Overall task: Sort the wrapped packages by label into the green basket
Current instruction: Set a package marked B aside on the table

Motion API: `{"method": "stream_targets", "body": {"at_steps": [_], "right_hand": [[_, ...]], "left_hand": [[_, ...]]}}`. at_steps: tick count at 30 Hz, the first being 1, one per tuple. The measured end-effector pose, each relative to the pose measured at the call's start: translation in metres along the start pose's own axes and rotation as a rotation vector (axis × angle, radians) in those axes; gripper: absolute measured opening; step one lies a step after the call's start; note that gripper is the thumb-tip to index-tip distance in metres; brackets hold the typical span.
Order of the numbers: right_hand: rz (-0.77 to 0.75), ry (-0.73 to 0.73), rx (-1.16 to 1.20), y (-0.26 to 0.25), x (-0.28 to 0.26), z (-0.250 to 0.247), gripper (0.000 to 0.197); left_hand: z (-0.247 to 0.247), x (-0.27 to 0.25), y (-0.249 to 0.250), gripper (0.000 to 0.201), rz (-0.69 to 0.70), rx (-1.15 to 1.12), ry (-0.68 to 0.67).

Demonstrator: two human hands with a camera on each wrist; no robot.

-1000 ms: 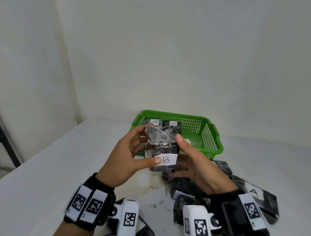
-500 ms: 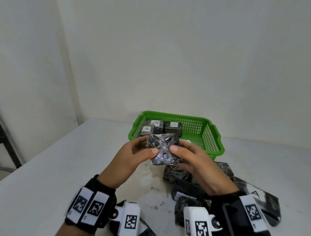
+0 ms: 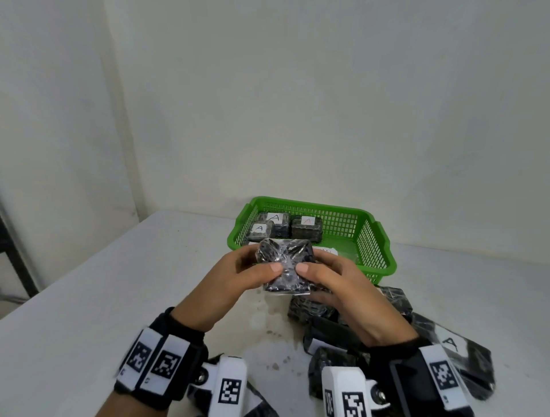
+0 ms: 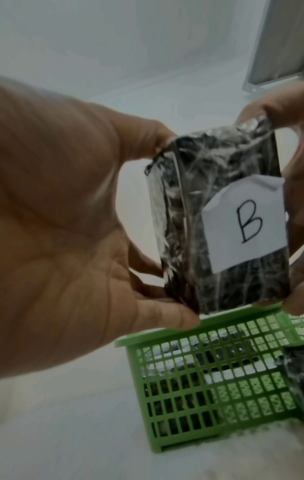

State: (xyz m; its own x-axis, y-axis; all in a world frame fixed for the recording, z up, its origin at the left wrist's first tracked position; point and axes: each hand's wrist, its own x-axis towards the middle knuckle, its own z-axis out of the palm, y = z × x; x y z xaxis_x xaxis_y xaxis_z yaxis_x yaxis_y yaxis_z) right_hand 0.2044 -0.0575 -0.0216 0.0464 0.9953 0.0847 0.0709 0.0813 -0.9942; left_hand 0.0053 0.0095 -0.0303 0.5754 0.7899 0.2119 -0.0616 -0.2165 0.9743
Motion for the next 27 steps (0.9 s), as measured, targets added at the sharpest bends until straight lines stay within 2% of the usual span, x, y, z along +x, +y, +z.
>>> {"method": "stream_targets", "body": {"at_steps": [4, 6, 8, 10, 12, 15, 17, 19, 23, 27], "right_hand": [[-0.034, -0.059, -0.047, -0.001, -0.003, -0.007, 0.073], [-0.051, -0.105, -0.126, -0.006, -0.004, -0.010, 0.073], [-0.071, -0.103, -0.194, -0.011, -0.002, -0.011, 0.070], [-0.102, -0.041, -0.192, -0.016, 0.002, -0.013, 0.064], [-0.113, 0.026, -0.186, -0.021, 0.006, -0.014, 0.061], [-0.084, 0.142, -0.149, -0.025, 0.013, -0.018, 0.065], [-0.062, 0.133, -0.121, -0.029, 0.016, -0.020, 0.063], [-0.053, 0.088, -0.102, -0.034, 0.017, -0.024, 0.064], [-0.029, 0.046, -0.027, -0.041, 0.019, -0.035, 0.052], [-0.004, 0.073, 0.004, -0.039, 0.033, -0.048, 0.050]], "left_hand": [[-0.001, 0.003, 0.006, 0.053, -0.098, -0.111, 0.056], [-0.001, 0.004, 0.011, 0.053, -0.176, -0.143, 0.023], [0.000, 0.005, 0.013, 0.071, -0.256, -0.143, -0.023], [-0.001, 0.007, 0.017, 0.087, -0.327, -0.120, -0.032], [-0.001, 0.009, 0.021, 0.090, -0.331, -0.078, -0.015], [0.000, 0.012, 0.032, 0.065, -0.186, -0.021, 0.041], [0.003, 0.018, 0.040, 0.049, -0.132, 0.026, 0.138], [0.005, 0.025, 0.045, 0.040, -0.126, 0.043, 0.173], [0.006, 0.043, 0.051, 0.028, -0.154, 0.001, 0.097], [0.006, 0.065, 0.056, 0.031, -0.166, 0.063, 0.009]]}}
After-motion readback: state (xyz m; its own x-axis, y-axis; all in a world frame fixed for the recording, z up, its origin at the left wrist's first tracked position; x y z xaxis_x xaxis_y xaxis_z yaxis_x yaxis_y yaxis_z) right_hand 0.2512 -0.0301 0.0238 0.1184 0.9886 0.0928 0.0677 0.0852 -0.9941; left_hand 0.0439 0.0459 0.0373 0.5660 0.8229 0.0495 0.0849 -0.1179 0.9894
